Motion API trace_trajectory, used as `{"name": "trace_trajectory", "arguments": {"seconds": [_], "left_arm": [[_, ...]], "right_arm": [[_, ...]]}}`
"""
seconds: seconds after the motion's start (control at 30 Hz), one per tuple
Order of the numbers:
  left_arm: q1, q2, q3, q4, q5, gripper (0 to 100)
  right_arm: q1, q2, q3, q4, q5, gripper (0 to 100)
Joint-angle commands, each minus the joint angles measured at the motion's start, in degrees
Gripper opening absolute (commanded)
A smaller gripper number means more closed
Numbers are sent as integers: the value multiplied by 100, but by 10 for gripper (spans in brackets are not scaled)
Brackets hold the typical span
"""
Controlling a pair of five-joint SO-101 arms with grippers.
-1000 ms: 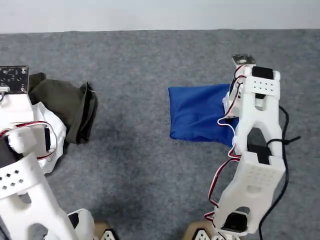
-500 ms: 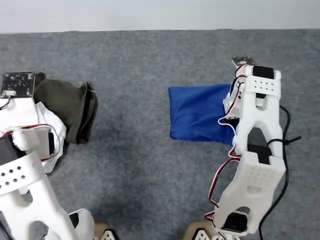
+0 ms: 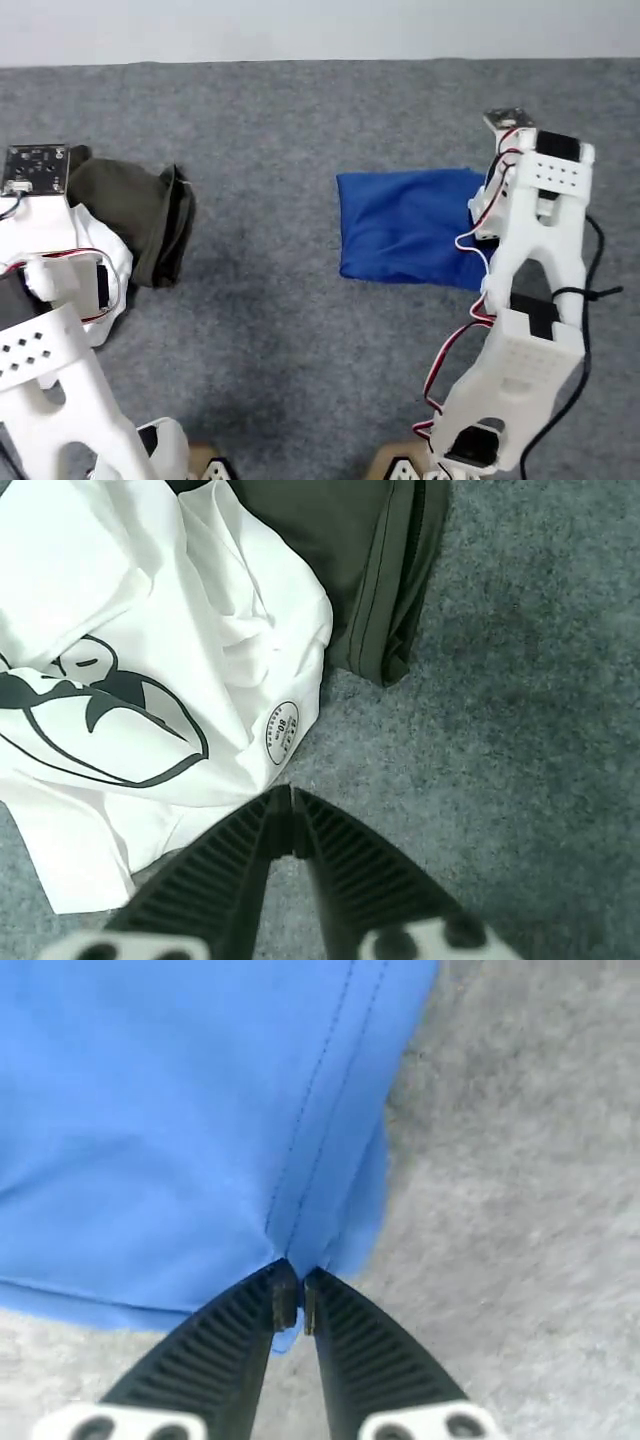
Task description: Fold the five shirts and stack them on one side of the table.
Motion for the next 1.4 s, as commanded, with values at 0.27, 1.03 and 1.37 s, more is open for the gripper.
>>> {"name": "trace_trajectory", "arguments": {"seconds": [0.27,1.03,1.37], "left_arm": [[0,-97,-22,-97,-44,6],[0,-97,-13,-97,-44,6],[0,-97,4,-97,-44,6]], "right_arm": [[233,321,-299,-673,88,10],[145,567,-976,-127,-369,227],[75,1332,-985,-453,-378,213]]}}
